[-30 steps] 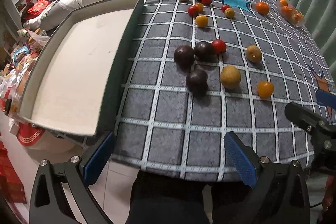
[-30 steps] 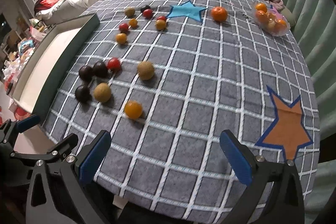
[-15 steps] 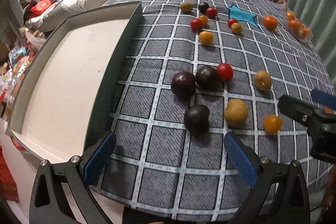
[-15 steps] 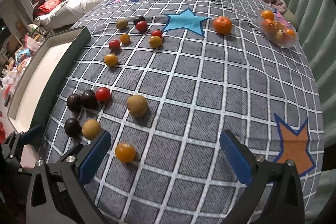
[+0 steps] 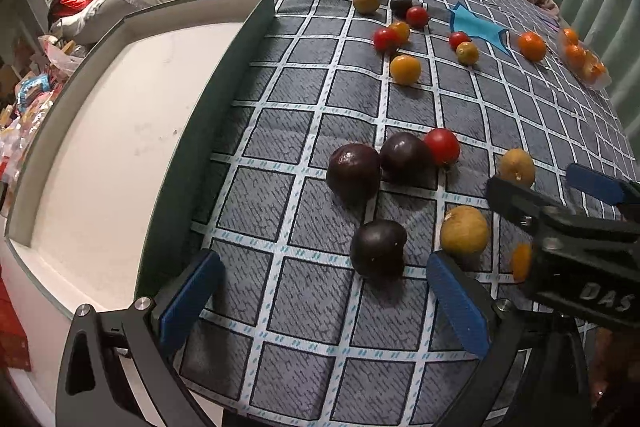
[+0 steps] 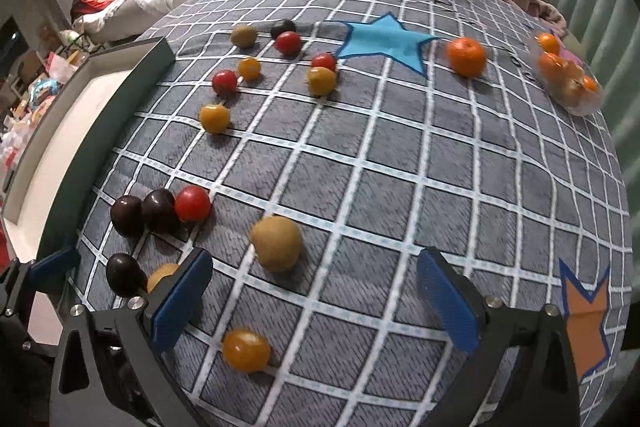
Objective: Organize fruits
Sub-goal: 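Grasp a dark plum with the left tool while the right tool grasps a brown fruit, then carry both fruits over the white tray and open both tools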
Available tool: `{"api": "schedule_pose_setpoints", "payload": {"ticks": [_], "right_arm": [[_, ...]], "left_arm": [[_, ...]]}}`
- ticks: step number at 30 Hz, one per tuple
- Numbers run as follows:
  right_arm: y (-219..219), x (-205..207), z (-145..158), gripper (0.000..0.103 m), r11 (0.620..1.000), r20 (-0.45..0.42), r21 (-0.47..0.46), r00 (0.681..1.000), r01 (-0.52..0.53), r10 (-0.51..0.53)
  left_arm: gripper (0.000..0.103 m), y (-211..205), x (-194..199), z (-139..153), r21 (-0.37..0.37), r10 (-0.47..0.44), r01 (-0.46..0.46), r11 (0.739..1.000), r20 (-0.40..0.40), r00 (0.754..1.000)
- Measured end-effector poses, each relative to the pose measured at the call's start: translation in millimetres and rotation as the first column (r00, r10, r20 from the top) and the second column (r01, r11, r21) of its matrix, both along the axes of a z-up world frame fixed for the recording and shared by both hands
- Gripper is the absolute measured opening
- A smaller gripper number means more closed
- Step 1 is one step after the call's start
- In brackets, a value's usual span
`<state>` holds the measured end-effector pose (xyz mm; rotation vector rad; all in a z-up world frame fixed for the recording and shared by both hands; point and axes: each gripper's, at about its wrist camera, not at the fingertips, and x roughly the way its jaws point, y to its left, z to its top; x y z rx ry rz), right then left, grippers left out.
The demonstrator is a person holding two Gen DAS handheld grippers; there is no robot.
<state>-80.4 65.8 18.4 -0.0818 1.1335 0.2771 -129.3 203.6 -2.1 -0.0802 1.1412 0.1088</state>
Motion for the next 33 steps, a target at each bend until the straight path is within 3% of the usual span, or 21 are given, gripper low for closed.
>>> {"api": "schedule_pose_setpoints", "payload": {"ticks": [2,4,5,7,9,12,14,25,33], "right_arm": [[3.5,0.1,-1.0,0.089,1.0,0.006,-0.018,1.0,-0.005,0.005],[6.3,-2.1,0.7,0.07,0.999,0.028,-0.039,0.999,-0.015,0.016],[6.7,-3.1,2.0,0.065,0.999,0.038,-0.043,0.999,-0.022,0.024],[5.1,-3.7,4.5,0.042,0.999,0.044,-0.026,0.998,-0.034,0.035],[1.9,-3.9,6.2,0.029,0.999,0.039,0.012,0.998,-0.04,0.039],[-3.0,-6.7,7.3,0.027,0.998,0.033,0.048,0.999,-0.034,0.033],[-6.1,-10.3,7.6,0.027,0.997,0.029,0.064,0.999,-0.035,0.033],[-32.0,-30.6,19.8,0.027,0.99,0.027,0.143,1.0,-0.014,0.01],[-35.9,-43.0,30.4,0.028,0.988,0.034,0.151,0.999,-0.012,0.007]], "left_arm": [[0.103,-0.6,-0.3,0.3,0.0,0.002,-0.002,1.0,0.006,1.0],[0.1,-1.0,-1.1,0.7,-0.003,-0.001,0.001,1.0,0.013,1.0],[0.091,-1.4,-2.1,2.1,-0.002,-0.001,0.001,1.0,0.024,1.0],[0.075,-3.8,-3.5,6.7,0.007,-0.008,0.008,1.0,0.048,0.999],[0.064,-6.6,-3.6,9.3,0.011,-0.018,0.017,1.0,0.057,0.998],[0.047,-6.4,-5.8,11.9,-0.018,-0.028,0.029,0.999,0.078,0.997],[0.026,-6.1,-8.2,13.3,-0.067,-0.045,0.051,0.996,0.089,0.995],[0.026,-4.4,-15.8,16.3,-0.097,-0.062,0.072,0.993,0.099,0.993],[0.026,2.4,-29.9,36.6,-0.114,-0.077,0.094,0.989,0.15,0.986]]}}
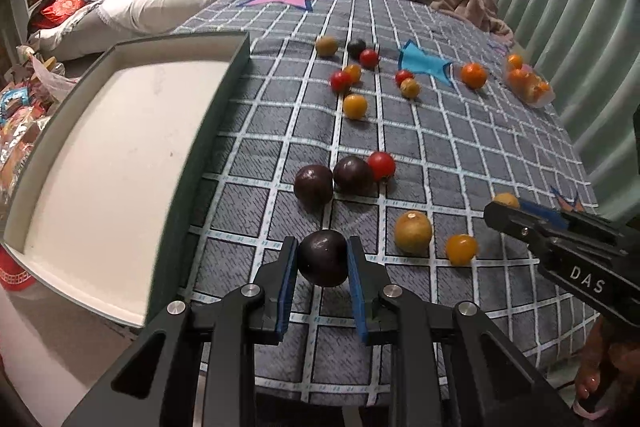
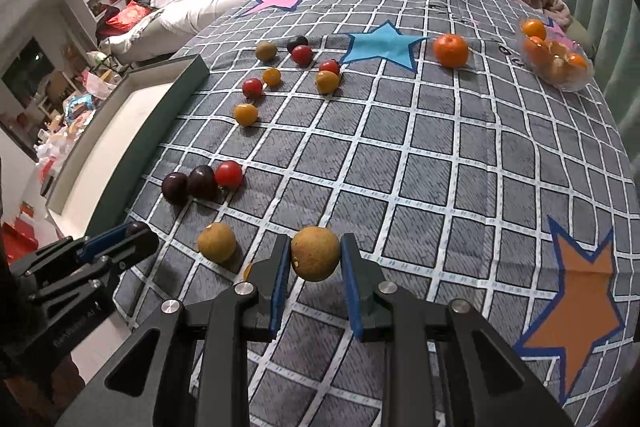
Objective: Organize fruits
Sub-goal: 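Carry both fruits over the white tray and open both tools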
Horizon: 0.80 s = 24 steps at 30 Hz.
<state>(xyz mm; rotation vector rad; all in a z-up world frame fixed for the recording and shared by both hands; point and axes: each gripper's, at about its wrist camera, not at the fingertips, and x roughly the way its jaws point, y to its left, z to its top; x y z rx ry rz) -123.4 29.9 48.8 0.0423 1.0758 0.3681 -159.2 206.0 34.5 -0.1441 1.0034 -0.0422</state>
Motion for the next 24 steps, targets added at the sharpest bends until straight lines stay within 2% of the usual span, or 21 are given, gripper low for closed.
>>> {"api": "schedule_pose_setpoints", "payload": {"ticks": [9,17,24], "right_arm": [[30.8,-7.2,27.9,0.028,0.998,0.039,0.017,0.997,-0.06,0.059],[94.0,-8.4,44.1,0.028,0.984,0.059,0.045,0.984,-0.174,0.171],[163.3,-7.5,43.8,0.027,0.958,0.047,0.055,0.959,-0.281,0.278]], "left_arm": [[0.026,32.1,-12.4,24.3,-0.003,0.037,-0.037,0.999,0.06,0.997],[0.026,87.0,-18.7,29.6,0.025,0.131,-0.133,0.991,0.086,0.988],[0.026,148.0,-16.3,20.6,0.061,0.235,-0.239,0.969,0.067,0.97]]}}
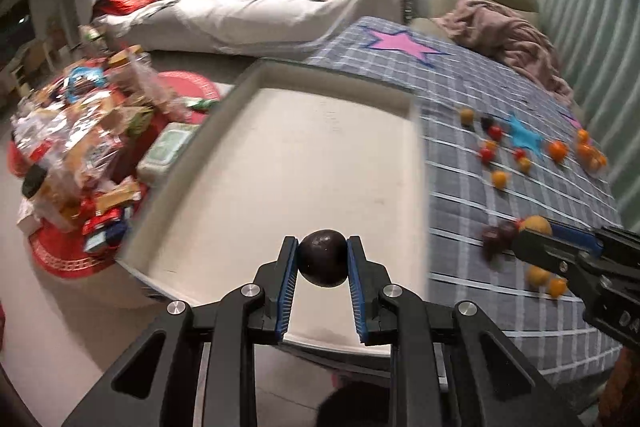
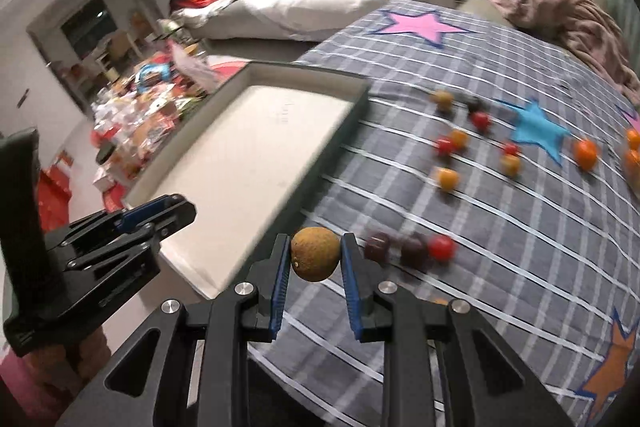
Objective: Organize fruits
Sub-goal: 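Carry both fruits over the white tray and open both tools, then return both tools to the fruits on the tablecloth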
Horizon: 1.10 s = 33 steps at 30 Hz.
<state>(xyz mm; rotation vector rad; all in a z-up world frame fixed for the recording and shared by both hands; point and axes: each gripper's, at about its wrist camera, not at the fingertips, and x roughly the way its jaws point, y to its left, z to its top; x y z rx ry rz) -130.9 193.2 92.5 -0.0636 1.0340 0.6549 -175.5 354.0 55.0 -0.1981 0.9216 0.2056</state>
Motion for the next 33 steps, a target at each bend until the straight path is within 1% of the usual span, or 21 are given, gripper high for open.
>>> {"api": "schedule_pose_setpoints", "payload": {"ticks": [5,10,15,17,18,19,20,21,22,23,25,26,28,33], "right_arm": [[45.6,1.3,-13.1,0.027,0.997,-0.024,-0.02,0.997,-0.069,0.069],[77.1,-2.6,-32.0,0.027,0.99,-0.05,-0.069,0.992,-0.123,0.119],[89.9,-7.6,-44.9,0.028,0.977,-0.042,-0.138,0.986,-0.163,0.158],[94.0,-10.5,-45.6,0.031,0.97,-0.032,-0.16,0.984,-0.181,0.178],[94.4,-11.3,-44.6,0.04,0.969,-0.03,-0.159,0.982,-0.187,0.185],[94.5,-12.2,-43.1,0.045,0.969,-0.026,-0.157,0.982,-0.191,0.189],[94.2,-12.8,-41.3,0.047,0.968,-0.01,-0.176,0.983,-0.18,0.181],[92.3,-13.3,-39.4,0.052,0.968,-0.001,-0.178,0.984,-0.175,0.178],[91.3,-12.7,-37.6,0.06,0.97,0.0,-0.169,0.984,-0.173,0.176],[88.1,-12.0,-34.5,0.065,0.974,-0.002,-0.15,0.985,-0.171,0.172],[83.6,-10.6,-28.3,0.08,0.978,0.02,-0.148,0.988,-0.146,0.15],[79.8,-10.2,-24.6,0.082,0.98,0.036,-0.154,0.99,-0.13,0.137],[71.9,-8.0,-19.5,0.083,0.983,0.045,-0.146,0.992,-0.111,0.119],[33.4,-6.3,-12.2,0.088,0.989,0.061,-0.142,0.997,-0.033,0.042]], "left_arm": [[0.026,29.7,5.3,-13.8,0.029,0.043,-0.042,0.999,-0.037,0.998],[0.026,38.8,11.2,-27.7,0.081,0.046,-0.041,0.996,-0.064,0.997],[0.026,44.3,14.5,-39.7,0.067,0.046,-0.04,0.997,-0.082,0.996],[0.026,44.3,14.4,-41.5,0.067,0.042,-0.037,0.997,-0.079,0.996],[0.026,43.4,14.4,-41.4,0.071,0.039,-0.034,0.997,-0.076,0.996],[0.028,43.0,14.6,-41.4,0.074,0.036,-0.03,0.997,-0.076,0.996],[0.039,43.5,14.7,-41.7,0.077,0.039,-0.033,0.996,-0.078,0.996],[0.051,46.1,14.9,-42.1,0.081,0.057,-0.05,0.995,-0.081,0.995],[0.074,48.8,14.0,-41.6,0.083,0.073,-0.067,0.994,-0.072,0.995],[0.081,50.1,12.2,-40.0,0.091,0.088,-0.083,0.992,-0.055,0.995],[0.081,49.9,9.5,-35.7,0.099,0.1,-0.096,0.99,-0.035,0.994],[0.081,49.0,9.9,-34.7,0.093,0.092,-0.088,0.992,-0.038,0.995],[0.081,44.4,11.1,-32.2,0.091,0.08,-0.076,0.993,-0.044,0.996],[0.081,22.9,9.5,-21.9,0.09,0.028,-0.026,0.996,-0.026,0.999]]}}
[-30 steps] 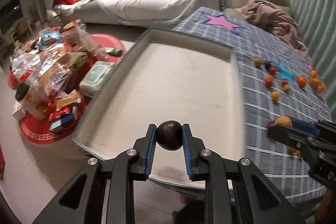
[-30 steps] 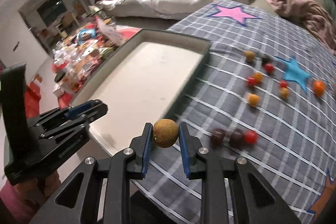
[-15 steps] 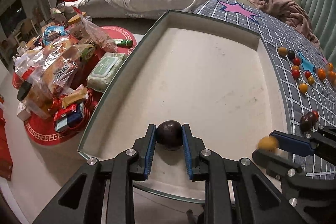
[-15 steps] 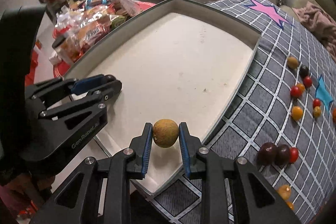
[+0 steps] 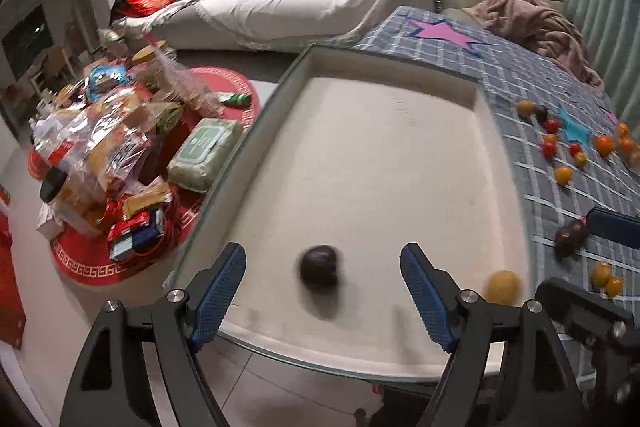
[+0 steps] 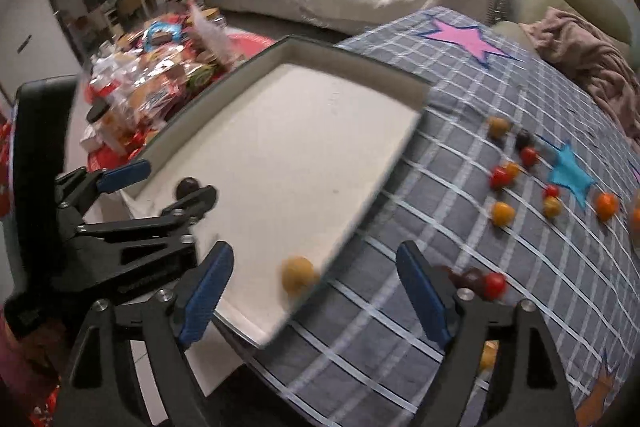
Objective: Organize fruits
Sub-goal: 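Return both tools to the fruits on the tablecloth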
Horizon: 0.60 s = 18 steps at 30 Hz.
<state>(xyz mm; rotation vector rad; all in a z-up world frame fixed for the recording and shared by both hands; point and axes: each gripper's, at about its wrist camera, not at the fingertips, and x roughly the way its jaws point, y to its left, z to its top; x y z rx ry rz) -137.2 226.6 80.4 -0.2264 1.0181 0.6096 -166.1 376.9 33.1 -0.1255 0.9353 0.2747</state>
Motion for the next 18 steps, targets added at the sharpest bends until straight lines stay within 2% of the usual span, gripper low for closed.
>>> {"api": "schedule_pose_setpoints", "payload": {"ticks": [6,11,18], "right_arm": [[-68.3,-2.5,-7.9,0.088,0.989,-0.013,-0.008,0.989,0.145,-0.145],[-126.0,-5.4,-21.8,0.088,0.962,-0.044,-0.011,0.961,0.272,-0.273],[-166.5,-13.8,-37.5,0.088,0.939,-0.076,-0.014,0.937,0.342,-0.342]], "left_arm": [[0.081,-43.5,-4.7,13.4,-0.007,-0.096,0.096,0.995,0.02,0.995],[0.081,-85.4,-5.1,18.6,0.007,-0.185,0.184,0.983,0.019,0.983],[0.081,-138.9,-0.1,15.8,0.044,-0.281,0.281,0.959,-0.006,0.96]]}}
